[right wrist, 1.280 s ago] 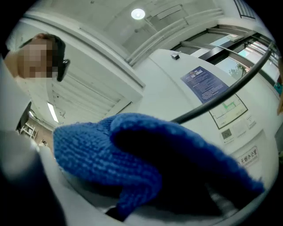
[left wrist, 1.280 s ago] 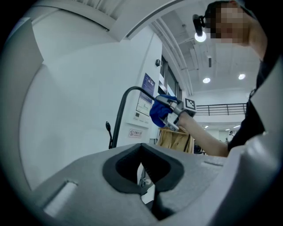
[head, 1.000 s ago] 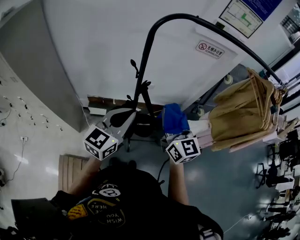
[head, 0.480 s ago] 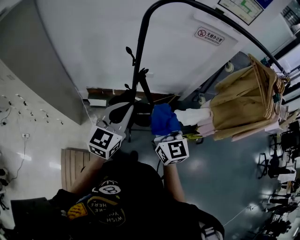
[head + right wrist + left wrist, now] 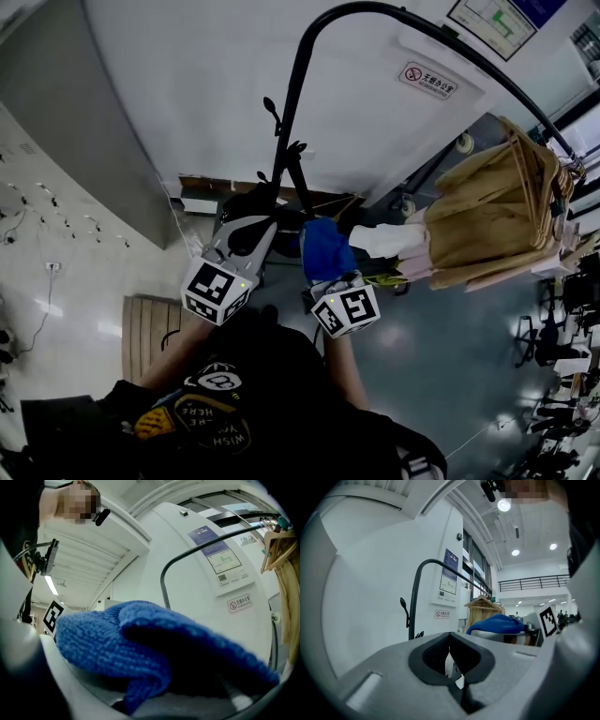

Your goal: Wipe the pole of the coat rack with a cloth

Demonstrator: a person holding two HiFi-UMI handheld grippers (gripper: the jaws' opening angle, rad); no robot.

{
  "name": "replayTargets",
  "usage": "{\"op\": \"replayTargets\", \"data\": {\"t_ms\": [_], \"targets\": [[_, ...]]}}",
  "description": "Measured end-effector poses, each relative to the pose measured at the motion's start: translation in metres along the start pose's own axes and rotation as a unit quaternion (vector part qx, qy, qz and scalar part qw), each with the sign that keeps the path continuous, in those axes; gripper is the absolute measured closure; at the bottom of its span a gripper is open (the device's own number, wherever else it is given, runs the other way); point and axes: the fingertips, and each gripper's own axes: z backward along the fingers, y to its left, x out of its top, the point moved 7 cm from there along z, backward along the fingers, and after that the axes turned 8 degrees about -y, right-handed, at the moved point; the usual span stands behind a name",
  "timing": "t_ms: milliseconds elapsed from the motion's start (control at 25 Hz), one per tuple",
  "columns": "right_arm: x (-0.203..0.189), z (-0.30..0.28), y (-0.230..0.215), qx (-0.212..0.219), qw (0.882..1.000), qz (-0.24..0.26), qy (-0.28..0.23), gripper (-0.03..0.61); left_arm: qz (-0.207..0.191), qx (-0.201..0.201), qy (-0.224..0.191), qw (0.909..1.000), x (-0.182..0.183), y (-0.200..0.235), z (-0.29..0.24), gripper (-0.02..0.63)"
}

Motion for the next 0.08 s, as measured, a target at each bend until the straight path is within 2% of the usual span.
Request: {"op": "replayTargets", "data": {"t_ms": [80], "targets": [[-0.0013,0.0014,-0.0011,0.004,1.000,-0.019,-0.004,0.568,0.001,0.000,-0.002,1.0000,-0.0001,-0.0001,0.0010,0.614]]}}
